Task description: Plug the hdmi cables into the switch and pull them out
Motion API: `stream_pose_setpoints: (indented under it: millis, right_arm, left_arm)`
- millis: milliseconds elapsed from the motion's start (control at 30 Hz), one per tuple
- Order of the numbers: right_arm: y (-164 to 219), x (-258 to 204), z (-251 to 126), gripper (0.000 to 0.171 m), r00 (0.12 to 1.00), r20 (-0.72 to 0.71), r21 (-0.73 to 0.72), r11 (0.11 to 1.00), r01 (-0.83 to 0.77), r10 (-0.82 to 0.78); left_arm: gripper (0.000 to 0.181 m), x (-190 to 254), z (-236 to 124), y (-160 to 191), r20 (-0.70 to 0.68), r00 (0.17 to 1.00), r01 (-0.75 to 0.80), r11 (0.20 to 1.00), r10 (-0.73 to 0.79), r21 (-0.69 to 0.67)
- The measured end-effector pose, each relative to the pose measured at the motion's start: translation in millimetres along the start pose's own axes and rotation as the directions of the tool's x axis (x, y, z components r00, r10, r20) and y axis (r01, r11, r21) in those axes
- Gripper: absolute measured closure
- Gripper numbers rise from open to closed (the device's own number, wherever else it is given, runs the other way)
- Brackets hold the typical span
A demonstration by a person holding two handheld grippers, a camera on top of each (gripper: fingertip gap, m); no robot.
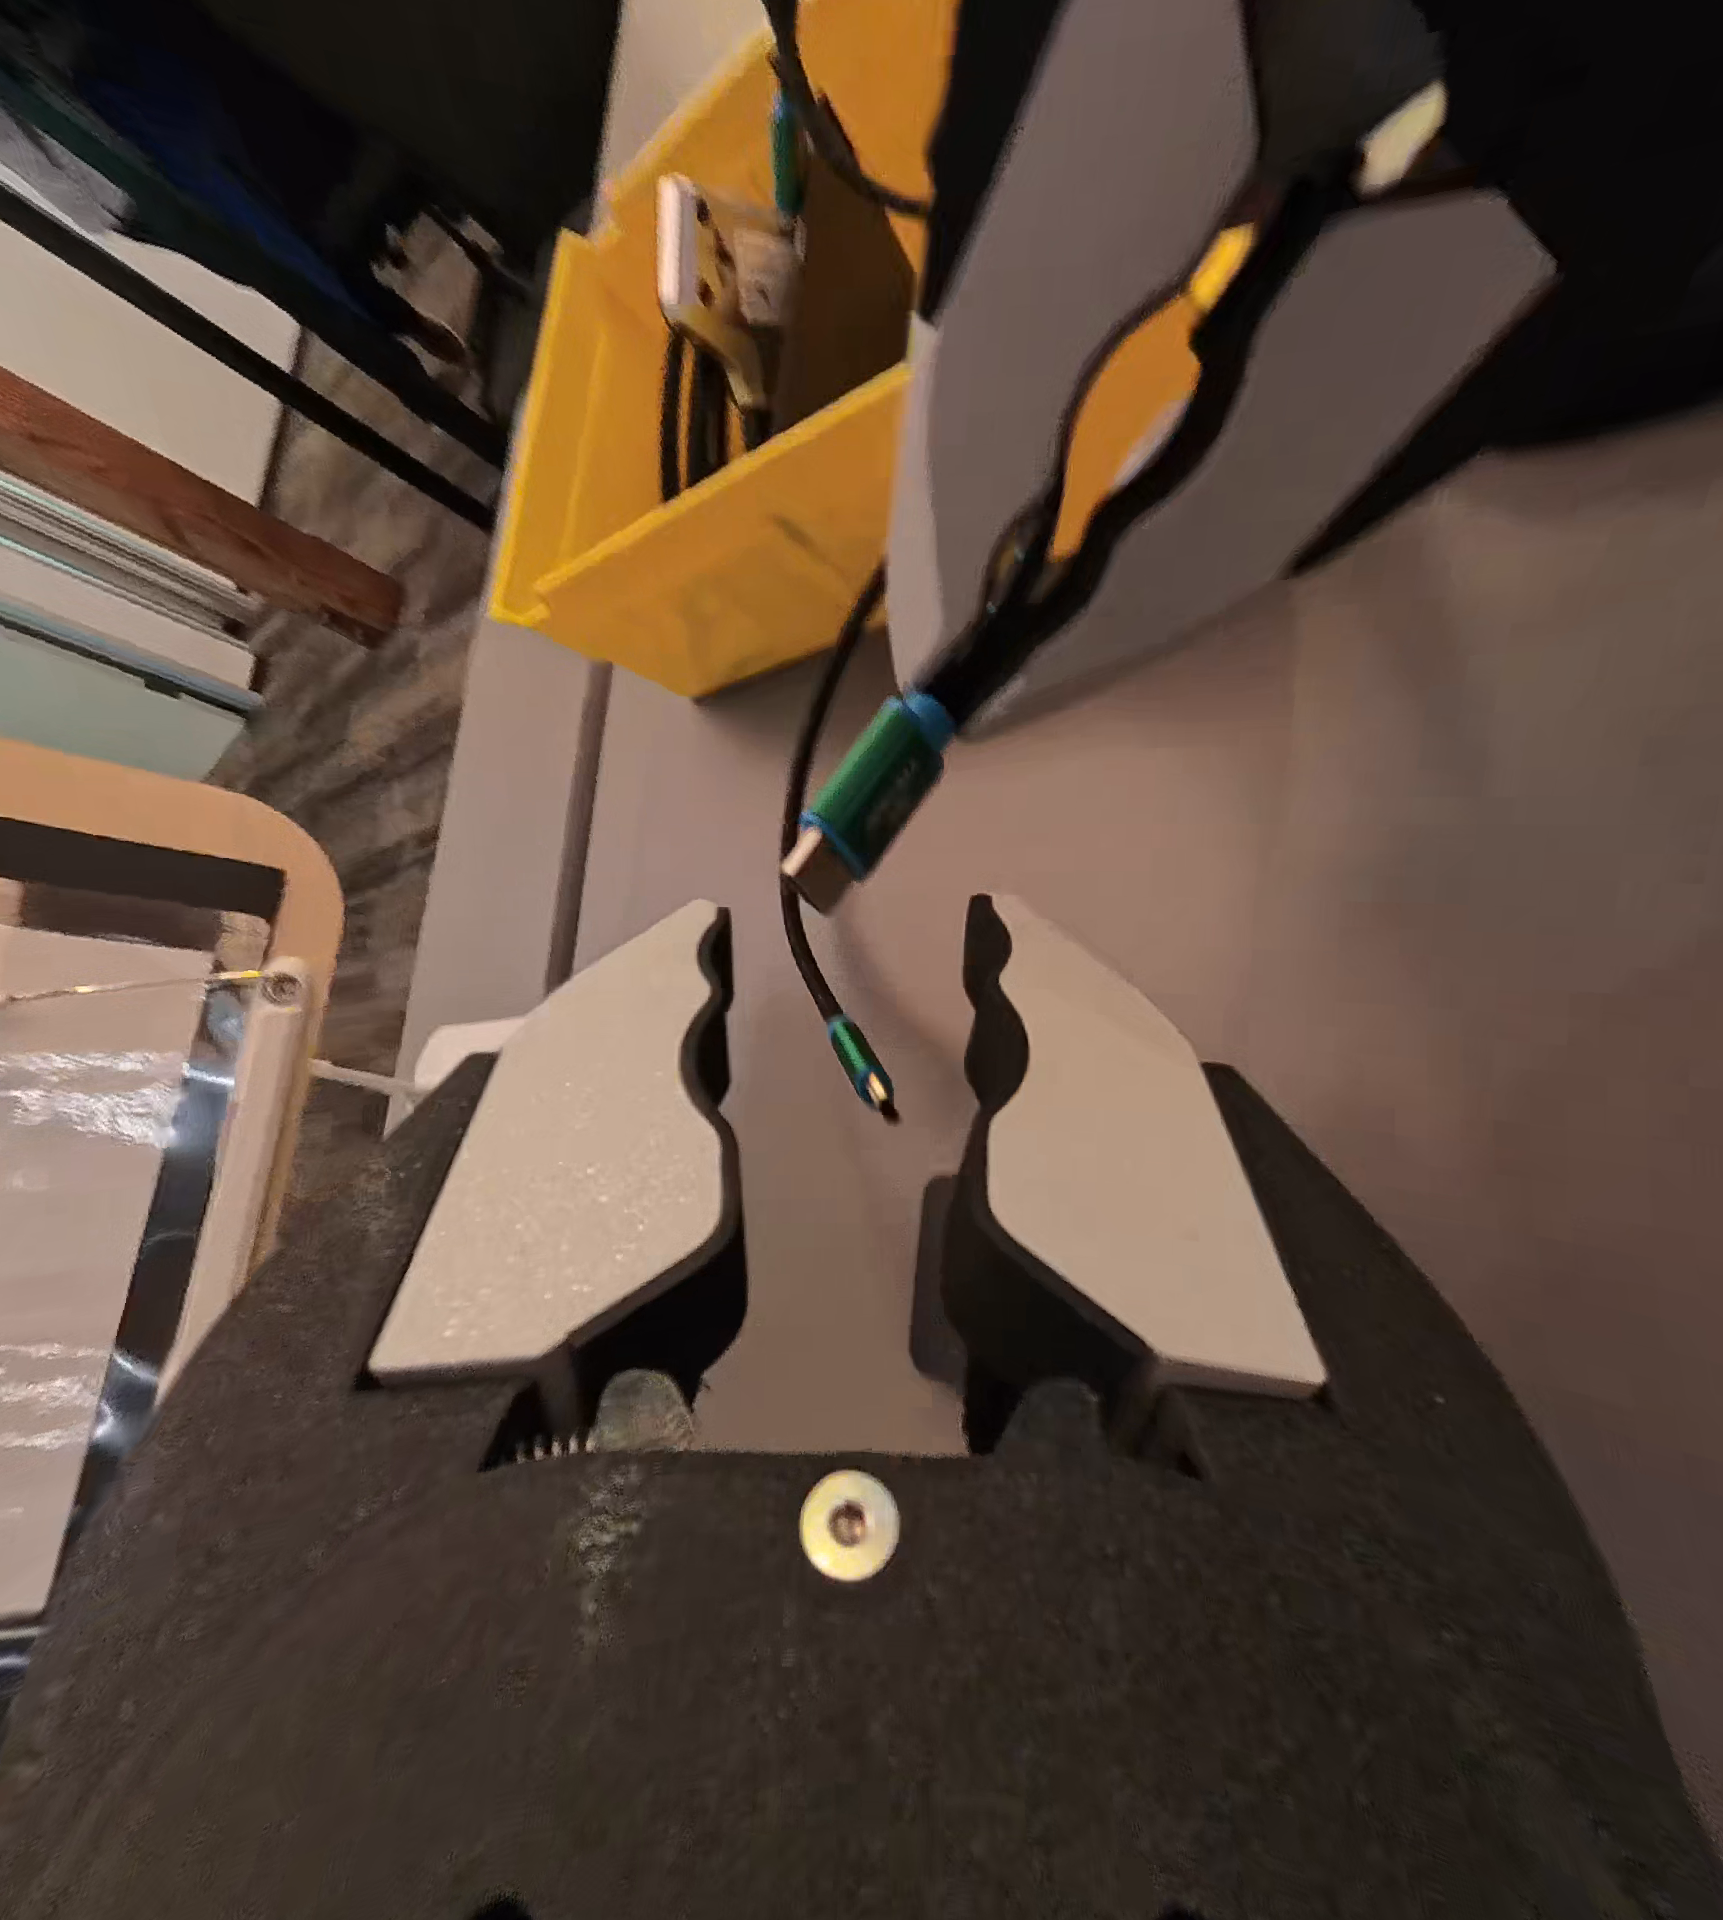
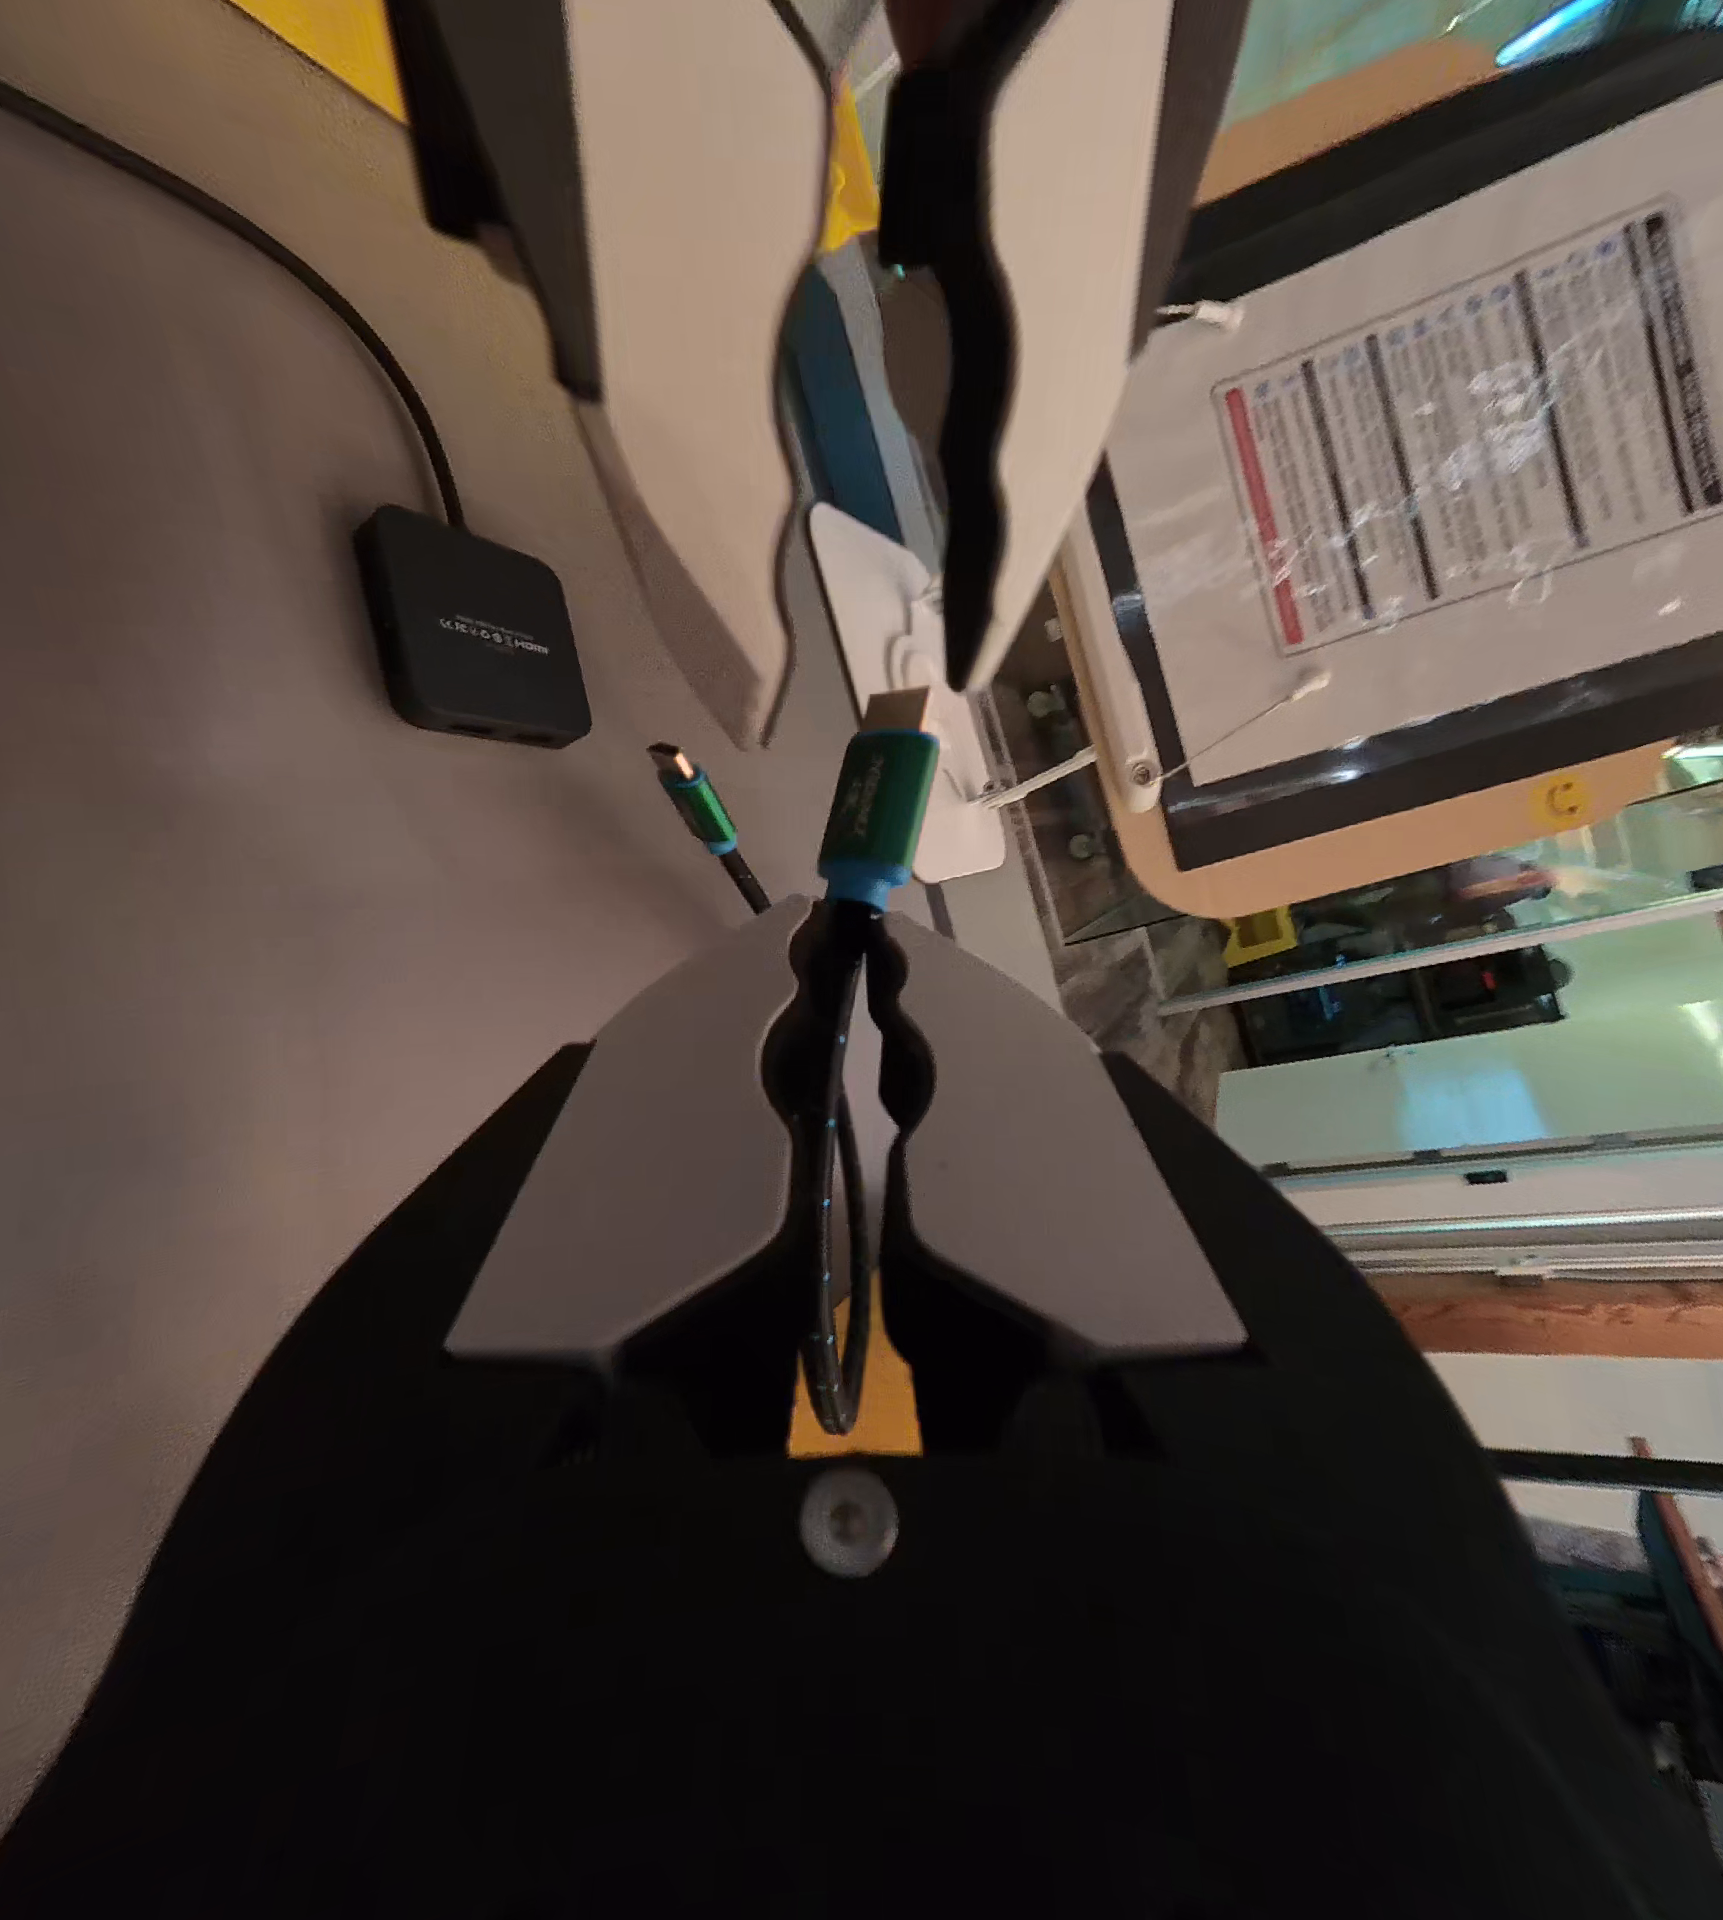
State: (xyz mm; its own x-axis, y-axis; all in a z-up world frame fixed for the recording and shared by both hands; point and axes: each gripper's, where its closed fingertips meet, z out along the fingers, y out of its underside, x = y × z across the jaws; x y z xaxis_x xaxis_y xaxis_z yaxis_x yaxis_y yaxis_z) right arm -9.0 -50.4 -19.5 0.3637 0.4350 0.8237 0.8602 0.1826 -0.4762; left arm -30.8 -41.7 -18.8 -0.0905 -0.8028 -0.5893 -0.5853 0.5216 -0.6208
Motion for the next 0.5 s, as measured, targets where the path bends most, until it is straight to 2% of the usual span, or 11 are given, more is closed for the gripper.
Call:
stream_pose_setpoints:
  millis: [67,200,233,300,367,500]
  right_arm:
    - [-4.3,-1.4,-1.7,0.164,0.999,-0.007,0.011,0.999,0.037,-0.037]
    - [-7.8,-4.7,-2.1,0.164,0.997,-0.015,0.028,0.997,0.072,-0.072]
    - [-7.8,-4.3,-2.3,0.164,0.997,-0.023,0.033,0.996,0.080,-0.080]
    - [-6.7,-6.5,-2.2,0.163,0.997,-0.009,0.036,0.996,0.076,-0.076]
    - [-6.7,-4.7,-2.8,0.163,0.998,-0.016,0.047,0.997,0.061,-0.061]
    - [-3.5,7.9,-6.0,0.164,0.999,-0.032,0.032,0.999,0.018,-0.017]
  left_arm:
    - [0.140,1.3,1.8,-6.7,-0.019,0.999,0.030,0.998,-0.029,0.053]
    - [0.144,8.6,9.4,0.1,-0.056,0.998,0.027,0.999,-0.025,0.029]
    - [0.148,11.3,10.5,2.5,-0.072,0.997,0.020,1.000,-0.018,0.020]
    - [0.165,12.7,11.1,1.9,-0.087,0.996,0.021,0.999,-0.018,0.033]
    - [0.156,11.1,9.0,2.0,-0.098,0.994,0.050,0.998,-0.045,0.047]
    - [0.136,-13.4,-7.1,34.1,-0.001,0.994,0.106,0.993,-0.106,-0.057]
